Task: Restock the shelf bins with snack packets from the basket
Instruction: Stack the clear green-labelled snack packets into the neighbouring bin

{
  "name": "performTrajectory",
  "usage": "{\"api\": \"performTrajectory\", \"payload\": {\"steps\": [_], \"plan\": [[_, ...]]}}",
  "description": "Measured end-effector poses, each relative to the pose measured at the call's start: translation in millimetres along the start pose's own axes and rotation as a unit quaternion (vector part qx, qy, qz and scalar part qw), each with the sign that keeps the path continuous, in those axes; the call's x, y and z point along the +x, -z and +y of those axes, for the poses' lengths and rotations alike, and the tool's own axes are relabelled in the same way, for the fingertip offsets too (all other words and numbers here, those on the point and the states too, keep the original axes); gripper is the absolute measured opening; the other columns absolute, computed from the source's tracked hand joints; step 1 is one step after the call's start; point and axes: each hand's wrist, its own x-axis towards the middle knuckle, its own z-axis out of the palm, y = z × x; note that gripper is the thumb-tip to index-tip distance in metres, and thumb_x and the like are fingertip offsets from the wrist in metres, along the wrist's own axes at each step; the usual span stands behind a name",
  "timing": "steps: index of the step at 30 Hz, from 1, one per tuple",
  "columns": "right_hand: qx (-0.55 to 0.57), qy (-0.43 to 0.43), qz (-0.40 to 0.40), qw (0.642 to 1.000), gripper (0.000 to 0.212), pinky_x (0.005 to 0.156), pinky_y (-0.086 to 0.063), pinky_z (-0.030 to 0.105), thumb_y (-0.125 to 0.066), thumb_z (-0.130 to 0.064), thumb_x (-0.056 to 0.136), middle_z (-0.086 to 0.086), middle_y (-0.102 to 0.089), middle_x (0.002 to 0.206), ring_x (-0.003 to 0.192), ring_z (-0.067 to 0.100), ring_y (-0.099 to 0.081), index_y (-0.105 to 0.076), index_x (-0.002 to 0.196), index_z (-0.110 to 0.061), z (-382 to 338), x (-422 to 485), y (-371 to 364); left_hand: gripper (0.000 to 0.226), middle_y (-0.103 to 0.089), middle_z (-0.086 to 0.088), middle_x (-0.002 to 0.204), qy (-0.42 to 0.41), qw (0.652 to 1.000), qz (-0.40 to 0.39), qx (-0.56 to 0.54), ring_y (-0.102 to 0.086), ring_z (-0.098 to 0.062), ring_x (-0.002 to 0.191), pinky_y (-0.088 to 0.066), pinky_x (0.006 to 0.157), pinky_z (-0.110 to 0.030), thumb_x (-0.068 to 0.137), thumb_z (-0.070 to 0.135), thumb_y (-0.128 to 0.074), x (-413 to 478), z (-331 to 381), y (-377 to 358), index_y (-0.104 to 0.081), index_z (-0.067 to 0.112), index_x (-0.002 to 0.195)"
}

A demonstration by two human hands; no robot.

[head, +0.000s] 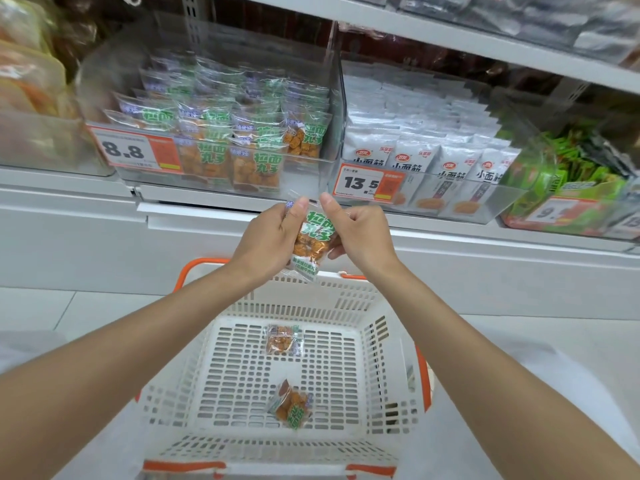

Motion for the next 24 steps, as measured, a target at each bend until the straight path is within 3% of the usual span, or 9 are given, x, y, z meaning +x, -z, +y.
{"api": "performTrajectory", "payload": {"steps": [3, 6, 9, 11, 14, 17, 20, 22, 24], "plan": [[-0.017, 0.037, -0.028, 0.999, 0.068, 0.037, -0.035, 0.014, -0.056, -0.035, 0.097, -0.003, -0.051, 0.034, 0.044, 0.026, -0.063, -0.04, 0.033, -0.021, -4, 3, 9, 0.065, -0.051, -0.011, 0.063, -0.005, 0.999, -0.011, -0.044, -0.052, -0.011, 0.047, -0.047, 0.047, -0.029, 0.099, 0.056, -0.029, 0, 4, 1, -0.053, -0.004, 0.087], [0.005, 0.026, -0.062, 0.998, 0.057, 0.036, -0.042, 0.019, -0.053, -0.032, 0.099, 0.006, -0.057, 0.043, 0.043, 0.02, -0.064, -0.044, 0.047, -0.01, -5, 7, 15, 0.056, -0.051, -0.004, 0.06, 0.007, 0.997, -0.019, -0.071, -0.053, -0.01, 0.046, -0.048, 0.046, -0.025, 0.1, 0.054, -0.03, 2, 8, 3, -0.056, 0.007, 0.084], [0.029, -0.011, -0.106, 0.994, 0.054, 0.041, -0.05, 0.023, -0.051, -0.032, 0.1, 0.002, -0.059, 0.045, 0.045, 0.016, -0.064, -0.05, 0.051, -0.008, -1, 8, 16, 0.052, -0.052, -0.002, 0.063, 0.016, 0.998, -0.026, -0.057, -0.054, -0.014, 0.053, -0.046, 0.046, -0.024, 0.1, 0.053, -0.029, 2, 8, 5, -0.057, 0.011, 0.088], [0.001, -0.02, -0.139, 0.99, 0.051, 0.055, -0.058, 0.03, -0.052, -0.036, 0.099, 0.005, -0.068, 0.058, 0.055, 0.019, -0.068, -0.065, 0.062, -0.004, 2, 10, 15, 0.052, -0.054, -0.003, 0.069, 0.025, 0.998, -0.042, -0.039, -0.056, -0.018, 0.061, -0.046, 0.047, -0.024, 0.101, 0.052, -0.027, 2, 3, 8, -0.057, 0.009, 0.092], [-0.068, 0.004, -0.196, 0.978, 0.032, 0.08, -0.06, 0.037, -0.064, -0.041, 0.091, 0.001, -0.074, 0.103, 0.091, 0.017, -0.07, -0.075, 0.102, -0.013, 3, 15, 13, 0.05, -0.052, 0.003, 0.069, 0.016, 0.997, -0.069, -0.018, -0.056, -0.021, 0.067, -0.053, 0.058, -0.035, 0.101, 0.051, -0.027, 4, -1, 15, -0.057, 0.013, 0.092], [-0.139, 0.027, -0.237, 0.961, 0.054, 0.106, -0.045, 0.031, -0.08, -0.034, 0.078, -0.002, -0.063, 0.13, 0.121, 0.007, -0.056, -0.064, 0.127, -0.016, -10, 20, 15, 0.036, -0.057, 0.005, 0.073, 0.025, 0.994, -0.096, -0.055, -0.062, -0.013, 0.07, -0.056, 0.066, -0.033, 0.102, 0.048, -0.032, 6, 8, 26, -0.057, 0.027, 0.087], [-0.178, 0.064, -0.226, 0.956, 0.051, 0.108, -0.042, 0.03, -0.08, -0.025, 0.079, -0.002, -0.062, 0.13, 0.122, 0.007, -0.054, -0.062, 0.126, -0.016, -39, 31, 30, 0.034, -0.063, 0.004, 0.079, -0.011, 0.99, -0.112, -0.088, -0.064, -0.005, 0.071, -0.049, 0.06, -0.011, 0.104, 0.035, -0.037, 17, 30, 46, -0.064, 0.02, 0.091], [-0.196, 0.088, -0.189, 0.958, 0.045, 0.106, -0.042, 0.032, -0.077, -0.023, 0.081, -0.006, -0.062, 0.128, 0.119, 0.007, -0.054, -0.061, 0.123, -0.02, -67, 38, 45, 0.037, -0.069, 0.005, 0.096, -0.066, 0.994, -0.067, -0.056, -0.065, -0.004, 0.087, -0.051, 0.075, -0.014, 0.104, 0.038, -0.037, 35, 38, 63, -0.068, 0.019, 0.107], [-0.197, 0.127, -0.123, 0.964, 0.04, 0.104, -0.042, 0.03, -0.078, -0.024, 0.081, -0.012, -0.06, 0.122, 0.115, 0.005, -0.055, -0.06, 0.117, -0.026, -91, 50, 57, 0.035, -0.069, 0.003, 0.102, -0.108, 0.994, 0.032, 0.006, -0.062, -0.008, 0.092, -0.05, 0.084, -0.028, 0.103, 0.038, -0.04, 60, 37, 81, -0.068, 0.018, 0.11]]}}
